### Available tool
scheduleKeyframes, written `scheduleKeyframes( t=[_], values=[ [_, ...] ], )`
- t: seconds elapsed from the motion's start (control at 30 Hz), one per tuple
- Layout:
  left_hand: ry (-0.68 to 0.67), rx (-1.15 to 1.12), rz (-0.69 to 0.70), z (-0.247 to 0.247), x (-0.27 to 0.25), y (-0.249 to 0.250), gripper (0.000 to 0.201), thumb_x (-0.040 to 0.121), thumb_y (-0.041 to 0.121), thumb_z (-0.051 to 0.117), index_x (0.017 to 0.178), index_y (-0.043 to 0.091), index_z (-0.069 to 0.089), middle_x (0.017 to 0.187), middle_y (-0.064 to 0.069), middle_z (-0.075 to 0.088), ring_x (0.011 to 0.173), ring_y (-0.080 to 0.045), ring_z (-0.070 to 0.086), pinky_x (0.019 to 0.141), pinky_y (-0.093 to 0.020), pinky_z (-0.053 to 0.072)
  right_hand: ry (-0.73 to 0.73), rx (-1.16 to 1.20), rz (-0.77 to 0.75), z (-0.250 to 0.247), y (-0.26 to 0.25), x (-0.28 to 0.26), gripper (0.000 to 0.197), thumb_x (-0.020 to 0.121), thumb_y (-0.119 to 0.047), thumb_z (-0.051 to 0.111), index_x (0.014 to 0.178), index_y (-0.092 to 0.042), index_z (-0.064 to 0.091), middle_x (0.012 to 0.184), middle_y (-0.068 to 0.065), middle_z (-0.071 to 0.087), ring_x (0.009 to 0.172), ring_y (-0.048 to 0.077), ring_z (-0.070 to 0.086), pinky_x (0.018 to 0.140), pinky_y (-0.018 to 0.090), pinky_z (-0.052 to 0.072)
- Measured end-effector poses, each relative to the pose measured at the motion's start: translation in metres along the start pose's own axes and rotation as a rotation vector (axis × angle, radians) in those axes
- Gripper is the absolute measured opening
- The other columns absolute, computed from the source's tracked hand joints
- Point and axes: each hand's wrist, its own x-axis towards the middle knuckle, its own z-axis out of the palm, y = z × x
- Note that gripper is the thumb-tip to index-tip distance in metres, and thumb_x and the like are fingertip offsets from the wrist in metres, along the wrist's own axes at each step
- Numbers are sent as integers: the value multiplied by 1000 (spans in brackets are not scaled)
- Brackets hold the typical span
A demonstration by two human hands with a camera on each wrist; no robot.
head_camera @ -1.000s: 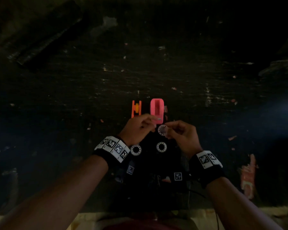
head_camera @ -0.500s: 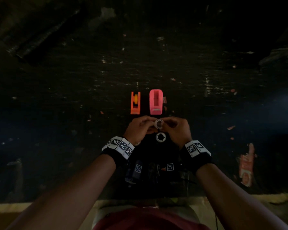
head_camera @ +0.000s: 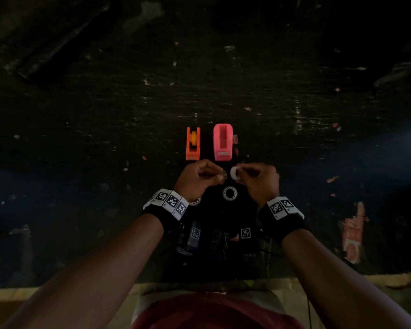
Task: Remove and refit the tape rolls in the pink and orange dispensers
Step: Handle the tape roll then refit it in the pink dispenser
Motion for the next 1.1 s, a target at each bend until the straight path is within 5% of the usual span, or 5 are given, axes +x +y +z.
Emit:
scheduleKeyframes(
  t=[0.27, 0.43, 0.6, 0.8, 1.1],
  values=[
    [73, 81, 37, -3, 3, -2, 24, 85, 8, 82, 107, 12, 75, 103, -7, 81, 97, -22, 79, 93, -37, 61, 61, -528, -139, -10, 3, 3, 10, 89, -18, 68, 98, -15, 71, 110, 9, 67, 92, 34, 69, 78, 37, 55],
    [89, 151, 70, -9, -2, -3, 20, 85, 11, 82, 101, 21, 76, 100, 5, 80, 98, -9, 77, 91, -28, 60, 15, -565, -308, -4, 6, -25, 31, 85, -31, 74, 110, -18, 61, 116, 4, 57, 83, 26, 66, 64, 30, 45],
    [104, 168, 54, -16, -10, -8, 20, 85, 10, 82, 102, 19, 76, 103, -1, 80, 99, -15, 77, 92, -30, 61, -143, -591, -323, 22, 23, -48, 58, 77, -33, 78, 129, -20, 55, 131, 4, 52, 96, 30, 69, 71, 38, 59],
    [120, 145, 57, -24, -20, -10, 20, 86, 8, 81, 104, 16, 75, 103, -6, 80, 97, -22, 78, 91, -33, 61, -85, -245, -262, 18, 8, -42, 40, 76, -18, 83, 113, -21, 69, 114, 1, 64, 92, 19, 70, 79, 40, 62],
    [135, 103, 96, -26, -33, -5, 21, 88, 4, 77, 107, 13, 75, 105, -10, 80, 99, -25, 77, 95, -38, 60, -261, 334, -17, -6, -13, -38, 39, 86, -8, 80, 123, -16, 73, 123, 5, 73, 113, 13, 71, 101, 33, 56]
  ],
)
